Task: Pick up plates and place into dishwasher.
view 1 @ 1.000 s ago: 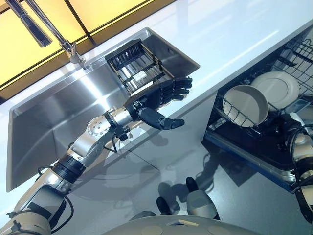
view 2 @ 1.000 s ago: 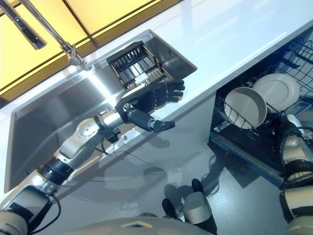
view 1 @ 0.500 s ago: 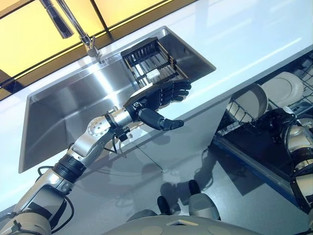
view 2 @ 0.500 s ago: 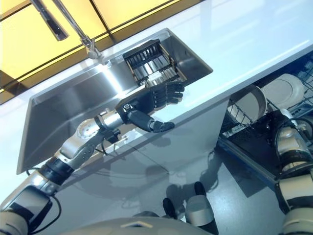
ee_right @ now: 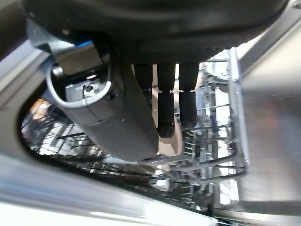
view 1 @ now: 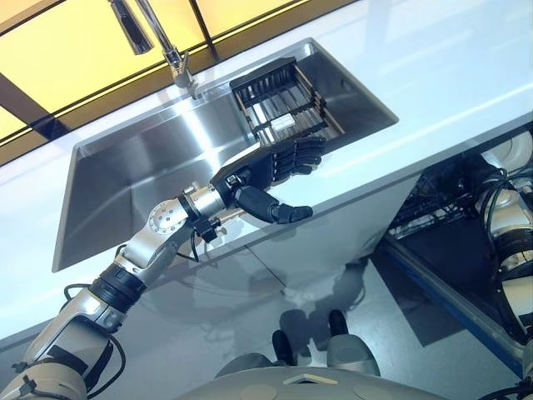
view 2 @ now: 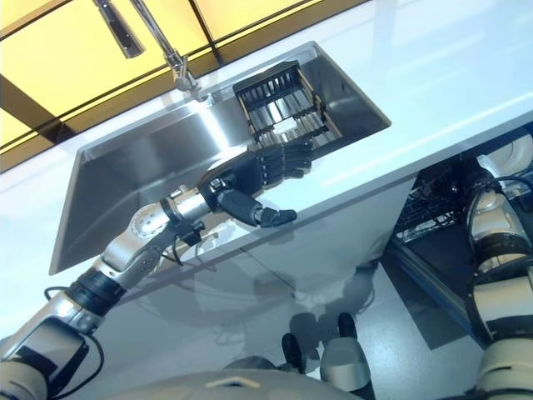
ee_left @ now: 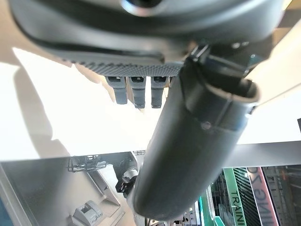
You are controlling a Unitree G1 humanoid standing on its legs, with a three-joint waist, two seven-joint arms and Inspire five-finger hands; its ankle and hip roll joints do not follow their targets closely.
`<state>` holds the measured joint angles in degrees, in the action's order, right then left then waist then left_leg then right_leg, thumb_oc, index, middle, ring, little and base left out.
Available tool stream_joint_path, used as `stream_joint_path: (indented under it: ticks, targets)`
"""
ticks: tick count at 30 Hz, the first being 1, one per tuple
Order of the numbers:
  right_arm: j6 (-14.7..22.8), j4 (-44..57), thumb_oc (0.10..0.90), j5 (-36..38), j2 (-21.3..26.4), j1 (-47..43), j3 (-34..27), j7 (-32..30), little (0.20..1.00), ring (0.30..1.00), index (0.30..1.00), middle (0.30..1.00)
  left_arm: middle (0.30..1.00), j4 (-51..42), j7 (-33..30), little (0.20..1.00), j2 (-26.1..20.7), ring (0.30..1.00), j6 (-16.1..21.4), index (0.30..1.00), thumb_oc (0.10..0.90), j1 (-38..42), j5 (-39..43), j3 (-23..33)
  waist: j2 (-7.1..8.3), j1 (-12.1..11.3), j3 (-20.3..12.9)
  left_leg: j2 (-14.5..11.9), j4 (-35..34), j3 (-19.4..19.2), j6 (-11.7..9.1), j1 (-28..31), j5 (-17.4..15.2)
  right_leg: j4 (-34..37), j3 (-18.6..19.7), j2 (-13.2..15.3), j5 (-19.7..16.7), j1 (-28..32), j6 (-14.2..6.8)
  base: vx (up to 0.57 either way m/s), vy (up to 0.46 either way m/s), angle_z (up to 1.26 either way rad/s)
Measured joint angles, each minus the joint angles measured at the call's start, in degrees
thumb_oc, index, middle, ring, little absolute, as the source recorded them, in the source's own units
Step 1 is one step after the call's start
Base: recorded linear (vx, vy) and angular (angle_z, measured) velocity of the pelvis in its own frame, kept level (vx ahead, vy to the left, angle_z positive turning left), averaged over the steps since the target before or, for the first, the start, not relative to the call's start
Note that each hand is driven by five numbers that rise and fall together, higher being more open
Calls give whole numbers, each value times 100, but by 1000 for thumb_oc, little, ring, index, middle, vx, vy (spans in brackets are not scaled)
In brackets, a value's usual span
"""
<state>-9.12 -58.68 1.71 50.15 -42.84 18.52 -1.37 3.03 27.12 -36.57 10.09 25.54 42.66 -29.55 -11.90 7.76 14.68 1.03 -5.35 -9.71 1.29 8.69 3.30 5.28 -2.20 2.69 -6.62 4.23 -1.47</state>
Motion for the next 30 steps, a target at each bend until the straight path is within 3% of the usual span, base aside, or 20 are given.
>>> stream_joint_path:
  ticks: [9, 10, 11, 18, 23, 24, 27, 29, 30]
  targets:
    - [84, -70, 100, 160, 9, -284, 2, -103, 200, 300, 300, 300, 900, 2, 79, 900, -59, 900, 194, 900, 800, 7, 33, -74, -49, -21, 25, 22, -1, 14, 20, -118, 25, 0, -8, 26, 1, -110, -4, -61, 25, 2]
    - [82, -74, 383, 160, 13, -284, 3, -70, 483, 542, 542, 542, 900, 2, 82, 900, -81, 900, 238, 900, 800, 8, 80, -103, -67, -8, 33, 19, -2, 14, 19, -118, 25, 0, -8, 23, 1, -109, -4, 0, 0, 0]
    - [75, -74, 800, 159, 16, -284, 3, -37, 900, 900, 900, 900, 900, 2, 83, 900, -85, 900, 245, 900, 800, 8, 96, -112, -70, 16, 38, 19, -1, 11, 19, -117, 24, 0, -6, 21, 1, -109, -4, 0, 0, 0]
    - [66, 617, 800, -97, 328, 262, -20, 466, 900, 900, 900, 900, 900, 1, 30, 900, -103, 900, 250, 900, 800, 11, 115, -110, 67, 122, 136, -9, -1, -118, -9, -32, -15, -2, 97, -21, 0, -74, -4, 0, 13, -7]
    - [-125, 2380, 800, -242, 455, 1724, -990, 473, 900, 900, 900, 900, 900, -17, -40, 900, -236, 900, 249, 900, 800, 3, 113, 74, 316, 357, 304, -14, -2, -261, -7, 20, -58, -3, 242, -57, 12, -79, -22, -43, 23, -13]
    - [-125, 2380, 800, -242, 455, 1724, -990, 473, 900, 900, 900, 900, 900, -17, -40, 900, -236, 900, 249, 900, 800, 3, 113, 74, 316, 357, 304, -14, -2, -261, -7, 20, -58, -3, 242, -57, 12, -79, -22, -18, 15, -21]
    - [-261, 2911, 800, -296, 450, 2649, -1537, 581, 900, 900, 900, 900, 900, -19, -83, 900, -303, 900, 246, 900, 800, -4, 102, 218, 501, 485, 421, -11, -3, -375, 7, 106, -116, -3, 349, -61, 17, -33, -29, -16, 22, -18]
    - [-361, 3124, 800, -315, 329, 3635, -2092, 665, 900, 900, 900, 900, 900, -26, -78, 900, -345, 900, 242, 900, 800, -126, 47, 453, 660, 688, 480, -1, -1, -464, 8, 198, -170, -4, 472, -80, 8, 2, -24, -13, 33, -21]
    - [-367, 3302, 800, -368, 263, 3871, -2317, 655, 900, 900, 900, 900, 900, -35, -78, 900, -351, 900, 241, 900, 800, -161, 22, 498, 668, 691, 473, -9, -4, -498, 12, 199, -189, -3, 472, -76, 14, 16, -32, -5, 19, -24]
